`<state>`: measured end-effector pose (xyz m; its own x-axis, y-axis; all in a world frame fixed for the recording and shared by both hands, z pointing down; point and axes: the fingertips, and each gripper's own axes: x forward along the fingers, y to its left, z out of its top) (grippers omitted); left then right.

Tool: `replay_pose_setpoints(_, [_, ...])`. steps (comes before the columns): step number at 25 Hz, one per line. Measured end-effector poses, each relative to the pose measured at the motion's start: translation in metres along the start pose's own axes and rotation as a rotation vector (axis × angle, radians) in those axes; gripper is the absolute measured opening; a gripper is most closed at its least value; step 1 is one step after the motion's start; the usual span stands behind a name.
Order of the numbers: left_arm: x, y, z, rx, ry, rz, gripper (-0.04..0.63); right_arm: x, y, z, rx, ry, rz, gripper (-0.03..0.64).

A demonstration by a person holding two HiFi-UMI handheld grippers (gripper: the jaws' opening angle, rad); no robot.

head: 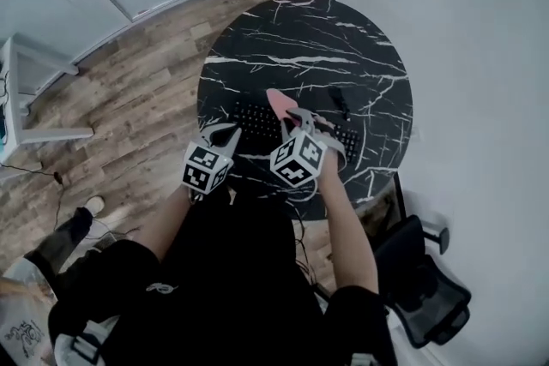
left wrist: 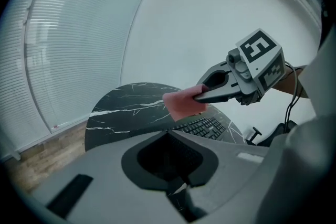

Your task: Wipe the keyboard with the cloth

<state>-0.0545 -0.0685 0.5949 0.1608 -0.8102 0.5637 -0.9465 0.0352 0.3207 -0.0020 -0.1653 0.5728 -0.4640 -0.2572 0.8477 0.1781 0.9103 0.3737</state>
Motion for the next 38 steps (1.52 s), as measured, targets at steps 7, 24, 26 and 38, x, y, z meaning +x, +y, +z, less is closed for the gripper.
replay_pose_setpoints(7, [0.030,-0.010,-0.010,-0.097,0.011,0.091,-0.002,0.047,-0.011,-0.027,-0.063,0.010,0.104,0.015])
replay_pose_setpoints(24, [0.022,-0.019,-0.043,-0.119,0.066,0.142,-0.002,0.091,0.055,-0.055,-0.049,0.067,0.301,0.020])
replay_pose_setpoints(26, [0.019,-0.018,-0.045,-0.109,0.071,0.136,-0.002,0.088,0.063,-0.056,-0.037,0.070,0.309,0.020])
replay_pose_setpoints(38, [0.014,-0.020,-0.053,-0.041,0.101,0.053,-0.002,0.064,0.119,-0.073,0.039,0.115,0.331,0.019])
